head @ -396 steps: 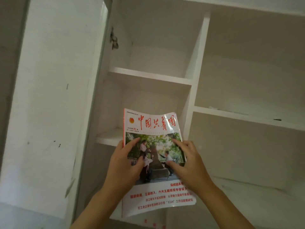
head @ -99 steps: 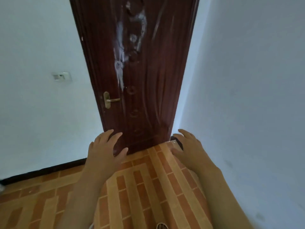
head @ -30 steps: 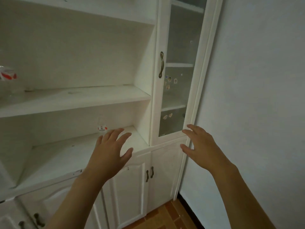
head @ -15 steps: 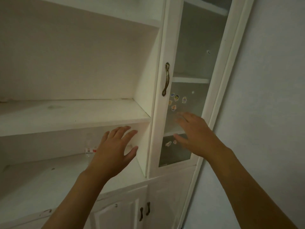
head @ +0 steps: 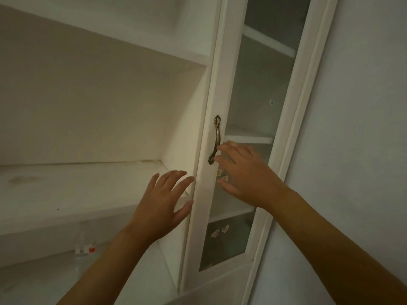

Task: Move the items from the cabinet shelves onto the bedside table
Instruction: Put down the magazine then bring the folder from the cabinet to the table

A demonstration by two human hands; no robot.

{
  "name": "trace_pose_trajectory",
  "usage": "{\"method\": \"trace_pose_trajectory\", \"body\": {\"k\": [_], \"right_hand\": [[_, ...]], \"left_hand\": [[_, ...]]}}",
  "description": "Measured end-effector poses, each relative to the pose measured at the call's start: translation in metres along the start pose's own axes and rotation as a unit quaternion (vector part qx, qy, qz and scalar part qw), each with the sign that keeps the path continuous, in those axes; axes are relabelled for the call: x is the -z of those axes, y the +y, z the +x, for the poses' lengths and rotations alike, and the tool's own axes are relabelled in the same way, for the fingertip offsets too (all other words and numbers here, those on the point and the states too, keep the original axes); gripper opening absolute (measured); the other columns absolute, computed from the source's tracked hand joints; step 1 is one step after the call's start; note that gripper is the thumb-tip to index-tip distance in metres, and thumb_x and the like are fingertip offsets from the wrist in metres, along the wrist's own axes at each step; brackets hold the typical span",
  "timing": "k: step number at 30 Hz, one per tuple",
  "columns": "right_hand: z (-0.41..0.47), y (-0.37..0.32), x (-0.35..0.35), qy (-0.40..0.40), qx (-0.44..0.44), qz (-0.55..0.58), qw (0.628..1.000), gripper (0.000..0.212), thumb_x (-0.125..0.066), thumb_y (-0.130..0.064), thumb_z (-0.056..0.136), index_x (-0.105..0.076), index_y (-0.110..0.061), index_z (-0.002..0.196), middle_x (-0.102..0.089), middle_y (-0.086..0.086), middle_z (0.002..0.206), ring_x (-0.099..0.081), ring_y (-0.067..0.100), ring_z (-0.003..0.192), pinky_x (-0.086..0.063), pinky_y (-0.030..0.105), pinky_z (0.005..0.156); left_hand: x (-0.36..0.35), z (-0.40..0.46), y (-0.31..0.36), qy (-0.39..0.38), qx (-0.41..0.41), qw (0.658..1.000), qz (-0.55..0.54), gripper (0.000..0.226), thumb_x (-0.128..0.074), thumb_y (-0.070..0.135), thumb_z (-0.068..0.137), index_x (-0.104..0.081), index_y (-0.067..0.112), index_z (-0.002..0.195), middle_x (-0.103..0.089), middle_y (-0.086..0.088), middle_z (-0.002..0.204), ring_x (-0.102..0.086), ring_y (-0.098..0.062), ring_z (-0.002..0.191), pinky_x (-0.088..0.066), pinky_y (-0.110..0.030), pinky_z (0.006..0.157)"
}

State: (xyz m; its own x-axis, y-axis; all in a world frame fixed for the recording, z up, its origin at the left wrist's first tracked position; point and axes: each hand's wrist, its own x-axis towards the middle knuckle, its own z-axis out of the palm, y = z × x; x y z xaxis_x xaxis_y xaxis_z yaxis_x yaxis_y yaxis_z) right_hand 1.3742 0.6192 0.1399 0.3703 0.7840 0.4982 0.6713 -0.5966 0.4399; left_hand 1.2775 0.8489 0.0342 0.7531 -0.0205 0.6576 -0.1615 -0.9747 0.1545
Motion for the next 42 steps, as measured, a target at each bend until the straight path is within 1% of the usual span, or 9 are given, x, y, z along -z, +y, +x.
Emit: {"method": "trace_pose_trajectory", "body": {"k": [3, 10, 18, 21, 28, 32, 36, 39, 42], "right_hand": [[0.015, 0.005, -0.004, 0.014, 0.014, -0.035, 0.999, 0.062, -0.051, -0.058, 0.099, -0.052, -0.020, 0.148, -0.043, 0.008, 0.160, -0.032, 0.029, 0.153, -0.023, 0.050, 0.124], [0.037, 0.008, -0.018, 0.026, 0.024, -0.114, 0.993, 0.058, -0.068, -0.054, 0.092, -0.063, -0.019, 0.138, -0.056, 0.006, 0.150, -0.044, 0.028, 0.145, -0.034, 0.052, 0.118], [0.047, 0.011, -0.036, 0.057, 0.034, -0.170, 0.983, 0.054, -0.069, -0.050, 0.092, -0.061, -0.017, 0.135, -0.055, 0.008, 0.147, -0.037, 0.028, 0.148, -0.026, 0.056, 0.120], [0.048, 0.011, -0.037, 0.059, 0.035, -0.177, 0.982, 0.053, -0.069, -0.047, 0.093, -0.061, -0.016, 0.134, -0.055, 0.009, 0.146, -0.034, 0.028, 0.148, -0.028, 0.055, 0.119], [0.045, 0.004, -0.031, 0.039, 0.016, -0.182, 0.982, 0.058, -0.071, -0.044, 0.092, -0.059, -0.011, 0.139, -0.055, 0.011, 0.146, -0.039, 0.030, 0.147, -0.034, 0.056, 0.118], [0.046, -0.001, -0.026, 0.031, 0.005, -0.182, 0.983, 0.059, -0.071, -0.043, 0.091, -0.058, -0.012, 0.139, -0.056, 0.010, 0.144, -0.039, 0.030, 0.147, -0.031, 0.054, 0.119], [0.033, 0.002, -0.022, 0.054, 0.004, -0.179, 0.982, 0.051, -0.068, -0.040, 0.095, -0.059, -0.011, 0.137, -0.059, 0.010, 0.139, -0.044, 0.028, 0.141, -0.031, 0.048, 0.121], [0.005, 0.006, -0.016, 0.087, -0.003, -0.162, 0.983, 0.046, -0.067, -0.037, 0.096, -0.059, -0.012, 0.134, -0.060, 0.008, 0.138, -0.043, 0.026, 0.141, -0.025, 0.042, 0.122], [-0.019, 0.003, -0.009, 0.082, -0.033, -0.160, 0.983, 0.048, -0.066, -0.041, 0.097, -0.058, -0.013, 0.135, -0.060, 0.007, 0.141, -0.042, 0.025, 0.144, -0.029, 0.044, 0.121]], "left_hand": [[-0.016, 0.018, -0.014, 0.019, -0.009, 1.000, -0.014, 0.062, -0.038, 0.063, 0.099, -0.036, 0.035, 0.154, -0.035, 0.005, 0.162, -0.029, -0.019, 0.152, -0.023, -0.053, 0.124], [-0.063, 0.043, -0.033, 0.006, -0.017, 0.998, -0.056, 0.071, -0.040, 0.062, 0.100, -0.018, 0.031, 0.160, -0.027, 0.007, 0.166, -0.023, -0.014, 0.153, -0.026, -0.051, 0.124], [-0.090, 0.044, -0.041, 0.059, -0.038, 0.997, -0.008, 0.069, -0.044, 0.062, 0.095, -0.041, 0.024, 0.152, -0.043, -0.004, 0.158, -0.046, -0.023, 0.142, -0.038, -0.054, 0.114], [-0.094, 0.044, -0.042, 0.065, -0.046, 0.997, 0.003, 0.072, -0.042, 0.063, 0.095, -0.042, 0.020, 0.152, -0.043, -0.008, 0.158, -0.046, -0.026, 0.143, -0.041, -0.058, 0.113], [-0.096, 0.042, -0.047, 0.057, -0.052, 0.997, -0.009, 0.070, -0.045, 0.062, 0.095, -0.039, 0.025, 0.154, -0.040, -0.006, 0.160, -0.038, -0.026, 0.147, -0.031, -0.056, 0.118], [-0.093, 0.042, -0.051, 0.051, -0.044, 0.997, -0.027, 0.064, -0.042, 0.063, 0.096, -0.044, 0.030, 0.150, -0.044, -0.005, 0.157, -0.041, -0.028, 0.145, -0.037, -0.060, 0.115], [-0.088, 0.041, -0.048, 0.067, -0.063, 0.994, -0.054, 0.061, -0.038, 0.066, 0.094, -0.049, 0.032, 0.143, -0.049, -0.006, 0.153, -0.045, -0.030, 0.143, -0.040, -0.063, 0.111], [-0.086, 0.044, -0.042, 0.080, -0.070, 0.990, -0.088, 0.059, -0.048, 0.063, 0.091, -0.053, 0.032, 0.141, -0.049, -0.010, 0.151, -0.044, -0.030, 0.143, -0.037, -0.064, 0.113], [-0.090, 0.046, -0.029, 0.100, -0.124, 0.979, -0.125, 0.056, -0.046, 0.061, 0.095, -0.052, 0.030, 0.142, -0.050, -0.011, 0.149, -0.045, -0.032, 0.140, -0.038, -0.067, 0.110]]}}
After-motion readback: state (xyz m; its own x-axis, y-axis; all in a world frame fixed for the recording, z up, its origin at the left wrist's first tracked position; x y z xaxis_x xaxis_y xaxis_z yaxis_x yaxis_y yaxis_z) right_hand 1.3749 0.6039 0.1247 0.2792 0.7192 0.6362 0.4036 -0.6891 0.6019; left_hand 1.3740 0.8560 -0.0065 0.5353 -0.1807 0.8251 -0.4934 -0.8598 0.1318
